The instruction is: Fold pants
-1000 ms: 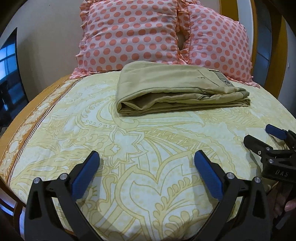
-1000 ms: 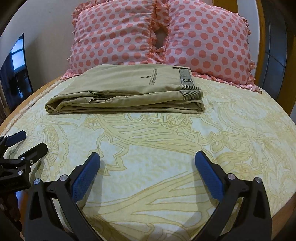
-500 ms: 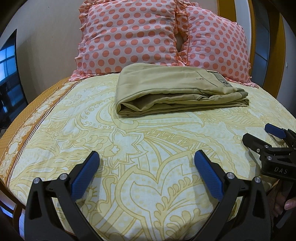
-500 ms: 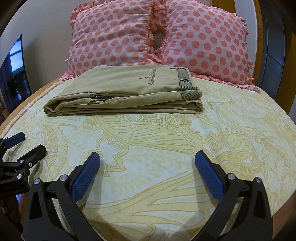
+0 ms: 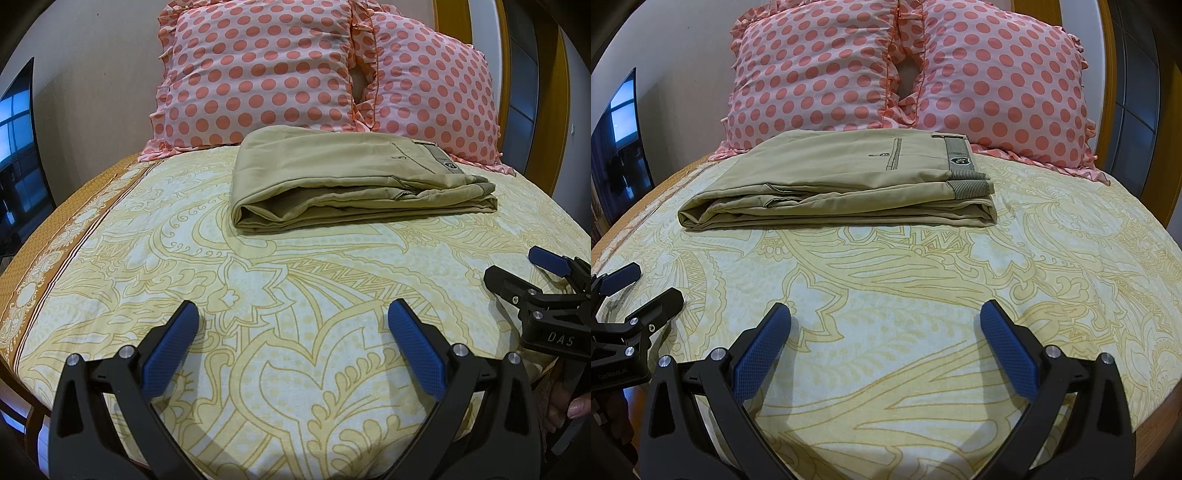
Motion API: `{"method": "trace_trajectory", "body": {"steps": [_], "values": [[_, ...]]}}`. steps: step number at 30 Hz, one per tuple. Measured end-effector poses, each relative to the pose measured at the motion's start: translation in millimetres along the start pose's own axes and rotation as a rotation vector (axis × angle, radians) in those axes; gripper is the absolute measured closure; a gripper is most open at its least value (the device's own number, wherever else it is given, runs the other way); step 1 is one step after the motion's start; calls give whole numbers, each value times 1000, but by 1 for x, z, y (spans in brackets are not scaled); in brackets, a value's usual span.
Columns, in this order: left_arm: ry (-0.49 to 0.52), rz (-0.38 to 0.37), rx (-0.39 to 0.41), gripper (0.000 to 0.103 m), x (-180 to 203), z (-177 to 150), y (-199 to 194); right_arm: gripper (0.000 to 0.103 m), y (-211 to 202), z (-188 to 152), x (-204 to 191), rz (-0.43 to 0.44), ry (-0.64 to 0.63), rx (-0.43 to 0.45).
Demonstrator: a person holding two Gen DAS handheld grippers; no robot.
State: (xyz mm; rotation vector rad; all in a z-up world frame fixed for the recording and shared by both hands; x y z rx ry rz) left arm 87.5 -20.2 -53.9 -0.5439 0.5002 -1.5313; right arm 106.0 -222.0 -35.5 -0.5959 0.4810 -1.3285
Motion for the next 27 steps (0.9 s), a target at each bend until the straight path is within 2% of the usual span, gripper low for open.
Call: {"method": "trace_trajectory", "body": {"steps": [6, 27], "values": [[1, 3, -22, 2, 0, 1, 0, 1, 0, 0, 0, 0, 1, -1], [1, 1, -18, 2, 0, 2, 0, 1, 0, 0, 0, -1, 1, -1]]}}
Point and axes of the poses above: each gripper's, at about its wrist camera, not at the fingertips, and y roughly the way its jaws point, x to its right, z to its top, the point moved 10 cm from there along y, roughly the way its jaws point, and after that the axes turned 4 degrees about -y, right-handed, at the moved point
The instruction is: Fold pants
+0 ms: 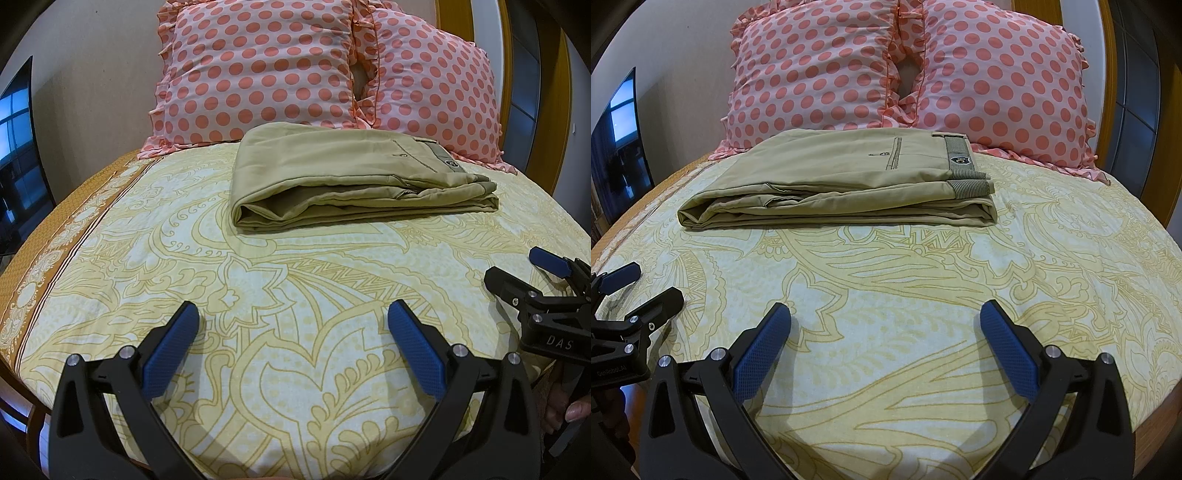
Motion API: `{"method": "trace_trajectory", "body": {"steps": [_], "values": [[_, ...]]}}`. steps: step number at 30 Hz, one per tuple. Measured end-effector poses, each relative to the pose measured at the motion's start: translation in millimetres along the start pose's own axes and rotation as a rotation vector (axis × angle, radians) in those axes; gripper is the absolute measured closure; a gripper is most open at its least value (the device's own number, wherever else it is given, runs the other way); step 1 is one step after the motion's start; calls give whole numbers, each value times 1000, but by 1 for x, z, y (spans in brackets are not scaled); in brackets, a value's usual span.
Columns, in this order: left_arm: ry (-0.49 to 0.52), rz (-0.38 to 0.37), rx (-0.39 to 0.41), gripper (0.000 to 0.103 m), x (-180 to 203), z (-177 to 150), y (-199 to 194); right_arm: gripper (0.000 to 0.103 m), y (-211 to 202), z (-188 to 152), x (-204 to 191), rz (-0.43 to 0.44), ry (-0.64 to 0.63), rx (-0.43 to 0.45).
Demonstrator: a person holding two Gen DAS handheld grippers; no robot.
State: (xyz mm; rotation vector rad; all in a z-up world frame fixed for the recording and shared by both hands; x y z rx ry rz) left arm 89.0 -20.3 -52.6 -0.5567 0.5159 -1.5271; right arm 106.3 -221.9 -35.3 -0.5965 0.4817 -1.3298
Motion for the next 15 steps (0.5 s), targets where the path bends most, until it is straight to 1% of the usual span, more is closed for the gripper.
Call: {"method": "trace_trajectory", "body": {"steps": [15], "values": [[-4, 0, 7, 2, -1, 2, 0, 1, 0, 0, 0, 1, -1, 0]]}}
Point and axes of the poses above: each gripper's, at about its wrist camera, not at the fingertips, and y roughly the way its jaws point, x to its right, z to its top, the point moved 10 cm from there along y, roughly the way its jaws point, and after that the axes turned 4 degrees about -y, right-handed, at the moved point
